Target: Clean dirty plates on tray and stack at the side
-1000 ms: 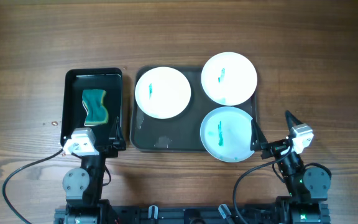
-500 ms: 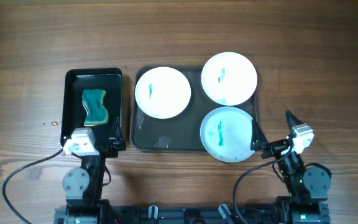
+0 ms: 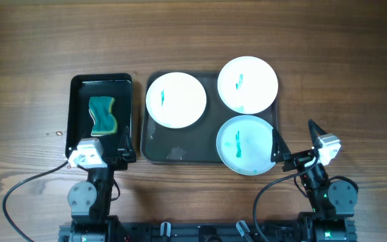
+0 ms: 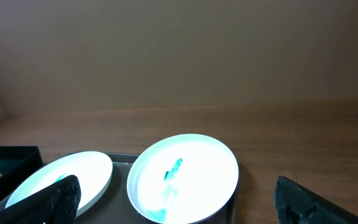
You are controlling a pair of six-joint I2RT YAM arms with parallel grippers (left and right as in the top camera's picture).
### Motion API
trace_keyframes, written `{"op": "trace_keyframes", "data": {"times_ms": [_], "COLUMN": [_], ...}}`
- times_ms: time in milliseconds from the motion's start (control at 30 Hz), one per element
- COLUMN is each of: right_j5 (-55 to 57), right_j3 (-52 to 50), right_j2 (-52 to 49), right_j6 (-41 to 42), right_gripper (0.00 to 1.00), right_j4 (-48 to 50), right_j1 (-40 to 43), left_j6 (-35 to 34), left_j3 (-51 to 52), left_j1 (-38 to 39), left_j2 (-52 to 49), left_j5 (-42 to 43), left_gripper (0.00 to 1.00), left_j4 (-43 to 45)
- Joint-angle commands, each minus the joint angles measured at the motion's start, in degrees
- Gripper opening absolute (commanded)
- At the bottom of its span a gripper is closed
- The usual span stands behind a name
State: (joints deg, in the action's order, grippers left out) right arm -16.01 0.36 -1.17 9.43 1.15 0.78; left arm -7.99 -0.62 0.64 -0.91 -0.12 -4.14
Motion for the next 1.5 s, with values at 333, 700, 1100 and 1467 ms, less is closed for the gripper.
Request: {"op": "trace_keyframes", "data": {"times_ms": [333,700,1100,1467], "right_j5": [-3.5,-10.2,-11.9,-14.2], "right_j3": [3.6,34.5,75.3,75.5], "right_j2": [-1.5,-33.2,-72.3,-91.0], "right_j6": [-5.9,-6.6,-7.2,4.7], "right_gripper": [1.0,1.0,1.0,0.72], "right_j4": [0.1,-11.1,-52.8,-43.0], "right_j1": [-0.3,-0.3,-0.3,-11.6], "left_j6": [-0.4,-0.1,-0.2,-4.2], "left_j3": [-5.6,-42.9,-77.6,-79.0], "left_j1": [0.2,0.2,0.3,-1.3], "left_j2": [-1.2,-31.4,-73.4,-88.0], "left_j5": [-0.4,0.2,4.6,4.4], "left_gripper": [1.0,1.0,1.0,1.0], "left_j4": [-0.5,-24.6,-61.1,-57.9]}}
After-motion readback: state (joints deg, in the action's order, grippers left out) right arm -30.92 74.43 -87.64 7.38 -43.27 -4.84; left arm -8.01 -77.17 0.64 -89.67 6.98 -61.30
